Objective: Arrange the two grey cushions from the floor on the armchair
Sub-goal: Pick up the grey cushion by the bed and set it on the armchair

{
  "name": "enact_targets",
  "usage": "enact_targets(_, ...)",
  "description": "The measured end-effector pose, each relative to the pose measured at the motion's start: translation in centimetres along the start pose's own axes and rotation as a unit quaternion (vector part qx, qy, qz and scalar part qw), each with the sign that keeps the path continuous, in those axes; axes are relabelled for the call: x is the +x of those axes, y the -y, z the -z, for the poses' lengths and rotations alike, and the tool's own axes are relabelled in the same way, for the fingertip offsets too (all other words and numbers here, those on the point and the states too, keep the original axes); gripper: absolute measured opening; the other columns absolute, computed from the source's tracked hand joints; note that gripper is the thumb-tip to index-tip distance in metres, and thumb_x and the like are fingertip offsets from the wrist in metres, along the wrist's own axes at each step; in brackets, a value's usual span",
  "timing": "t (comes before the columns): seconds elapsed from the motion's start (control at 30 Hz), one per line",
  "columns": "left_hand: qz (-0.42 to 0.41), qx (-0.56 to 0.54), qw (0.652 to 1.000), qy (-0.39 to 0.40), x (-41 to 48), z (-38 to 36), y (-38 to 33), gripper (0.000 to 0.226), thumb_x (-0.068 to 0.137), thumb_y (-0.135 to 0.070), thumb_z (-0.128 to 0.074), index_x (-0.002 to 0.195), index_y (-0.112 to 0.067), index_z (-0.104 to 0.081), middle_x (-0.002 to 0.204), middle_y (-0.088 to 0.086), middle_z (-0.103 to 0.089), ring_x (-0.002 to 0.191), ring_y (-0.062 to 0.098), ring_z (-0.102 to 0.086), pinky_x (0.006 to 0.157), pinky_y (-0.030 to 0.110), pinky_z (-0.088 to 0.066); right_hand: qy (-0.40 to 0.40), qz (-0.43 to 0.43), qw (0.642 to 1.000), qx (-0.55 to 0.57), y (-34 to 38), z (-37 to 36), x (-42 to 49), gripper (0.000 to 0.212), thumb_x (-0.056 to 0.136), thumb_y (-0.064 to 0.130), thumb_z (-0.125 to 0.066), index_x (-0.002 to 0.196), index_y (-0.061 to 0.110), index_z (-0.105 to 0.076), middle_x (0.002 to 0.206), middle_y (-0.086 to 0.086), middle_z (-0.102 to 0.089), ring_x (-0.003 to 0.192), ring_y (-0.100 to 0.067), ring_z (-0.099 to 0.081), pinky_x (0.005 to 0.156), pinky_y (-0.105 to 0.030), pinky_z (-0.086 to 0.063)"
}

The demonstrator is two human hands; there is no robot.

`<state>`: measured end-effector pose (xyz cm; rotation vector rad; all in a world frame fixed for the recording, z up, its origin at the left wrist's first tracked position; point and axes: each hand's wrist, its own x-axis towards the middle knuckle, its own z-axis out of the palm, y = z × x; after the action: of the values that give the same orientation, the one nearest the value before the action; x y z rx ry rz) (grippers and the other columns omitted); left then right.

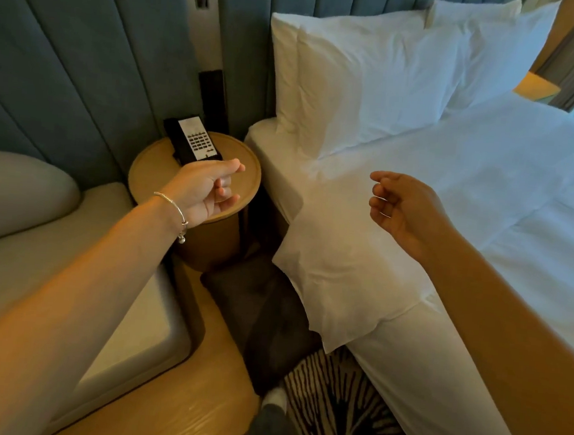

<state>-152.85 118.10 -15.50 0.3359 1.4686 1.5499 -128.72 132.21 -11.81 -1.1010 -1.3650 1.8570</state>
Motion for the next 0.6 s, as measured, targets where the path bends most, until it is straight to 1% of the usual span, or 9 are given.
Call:
enact_targets(0.13, 0.027, 0.002, 0.999, -0.026, 4.7, -0.1, 1.7, 0.010, 0.090, -0.023, -0.057, 0.083, -0.018, -0.062, 0.043, -0.012, -0.044, 0.040, 0.003, -0.043, 0.068, 0.024, -0.051, -0.006, -0.040, 0.999, -0.007, -1.4, 0.6, 5.5, 0.025, 0.092, 0.007, -0.042, 0.087, 0.014, -0.065, 0.055, 0.007, -0.060, 0.054, -0.008, -0.058, 0.058, -0.020, -0.052)
enact_targets(0.27, 0.082, 0.007, 0.995, -0.050, 9.0, 2.1, 5.8, 0.016, 0.093, -0.025, -0.051, 0.081, -0.019, -0.061, 0.041, -0.011, -0.044, 0.038, 0.003, -0.043, 0.061, 0.020, -0.052, -0.020, -0.103, 0.994, -0.012, -6.4, 0.5, 10.3, 0.024, 0.092, 0.008, -0.041, 0.087, 0.014, -0.063, 0.063, 0.004, -0.056, 0.056, -0.008, -0.056, 0.057, -0.019, -0.049)
enact_targets(0.33, 0.122, 0.014, 0.990, -0.073, 11.6, 3.6, 9.0, 0.018, 0.093, -0.026, -0.050, 0.080, -0.019, -0.061, 0.040, -0.012, -0.044, 0.037, 0.002, -0.043, 0.061, 0.020, -0.050, -0.029, -0.149, 0.988, -0.022, -10.5, 0.7, 12.4, 0.023, 0.093, 0.008, -0.040, 0.087, 0.014, -0.062, 0.064, 0.004, -0.055, 0.056, -0.008, -0.054, 0.055, -0.019, -0.048)
enact_targets(0.47, 0.181, 0.065, 0.975, -0.115, 16.8, 6.8, 17.3, 0.019, 0.092, -0.026, -0.052, 0.079, -0.019, -0.064, 0.045, -0.013, -0.048, 0.040, 0.002, -0.045, 0.062, 0.022, -0.050, -0.066, -0.239, 0.969, -0.016, -21.0, 2.2, 15.4, 0.020, 0.094, 0.011, -0.041, 0.088, 0.014, -0.060, 0.053, 0.009, -0.058, 0.047, -0.004, -0.056, 0.051, -0.017, -0.047)
enact_targets(0.53, 0.197, 0.094, 0.968, -0.123, 19.4, 8.1, 22.0, 0.017, 0.091, -0.025, -0.053, 0.081, -0.020, -0.066, 0.055, -0.011, -0.051, 0.047, 0.003, -0.047, 0.063, 0.023, -0.050, -0.102, -0.283, 0.954, -0.011, -27.1, 3.4, 16.6, 0.017, 0.093, 0.013, -0.045, 0.087, 0.014, -0.061, 0.057, 0.007, -0.058, 0.048, -0.005, -0.056, 0.050, -0.017, -0.048)
enact_targets(0.6, 0.206, 0.123, 0.962, -0.131, 21.5, 9.2, 26.7, 0.015, 0.091, -0.024, -0.053, 0.084, -0.021, -0.066, 0.067, -0.008, -0.051, 0.056, 0.004, -0.048, 0.065, 0.022, -0.051, -0.132, -0.329, 0.935, -0.002, -33.3, 4.7, 17.5, 0.013, 0.090, 0.013, -0.049, 0.088, 0.014, -0.062, 0.055, 0.006, -0.059, 0.049, -0.007, -0.057, 0.050, -0.018, -0.048)
